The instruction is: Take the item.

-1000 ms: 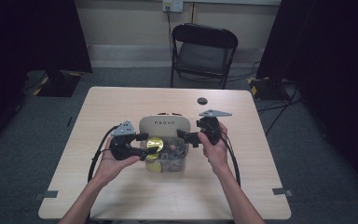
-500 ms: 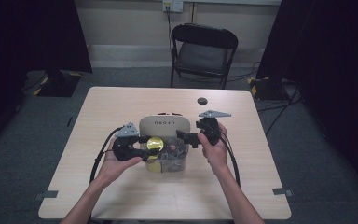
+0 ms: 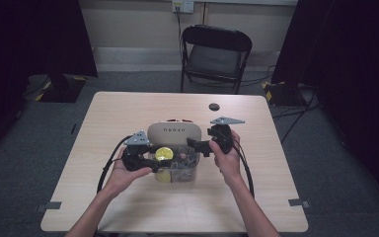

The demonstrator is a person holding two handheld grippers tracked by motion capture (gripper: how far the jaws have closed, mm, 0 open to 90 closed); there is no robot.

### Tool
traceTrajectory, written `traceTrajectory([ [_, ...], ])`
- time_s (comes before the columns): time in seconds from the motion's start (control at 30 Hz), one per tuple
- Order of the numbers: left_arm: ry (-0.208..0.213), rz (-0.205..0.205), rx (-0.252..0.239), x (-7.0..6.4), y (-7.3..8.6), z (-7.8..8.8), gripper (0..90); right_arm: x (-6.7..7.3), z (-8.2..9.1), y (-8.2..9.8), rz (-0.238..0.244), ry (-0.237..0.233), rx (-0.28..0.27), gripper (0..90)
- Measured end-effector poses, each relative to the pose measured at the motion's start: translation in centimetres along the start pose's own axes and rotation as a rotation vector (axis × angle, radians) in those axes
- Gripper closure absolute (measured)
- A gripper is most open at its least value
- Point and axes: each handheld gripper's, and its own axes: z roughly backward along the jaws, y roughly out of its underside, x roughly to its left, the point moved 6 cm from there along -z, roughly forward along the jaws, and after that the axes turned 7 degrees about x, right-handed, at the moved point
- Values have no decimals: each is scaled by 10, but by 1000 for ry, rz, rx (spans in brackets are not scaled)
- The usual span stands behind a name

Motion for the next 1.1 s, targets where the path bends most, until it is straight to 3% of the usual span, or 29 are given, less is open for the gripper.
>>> traceTrajectory([
  [0.3,-7,-3,-20,1,1,1,377,0,1,0,3,4,0,11],
  [0.8,14,3,-28,0,2,3,385,-1,1,0,2,0,2,12],
  [1.1,8,18,-59,2,1,15,385,-1,1,1,1,5,1,13],
])
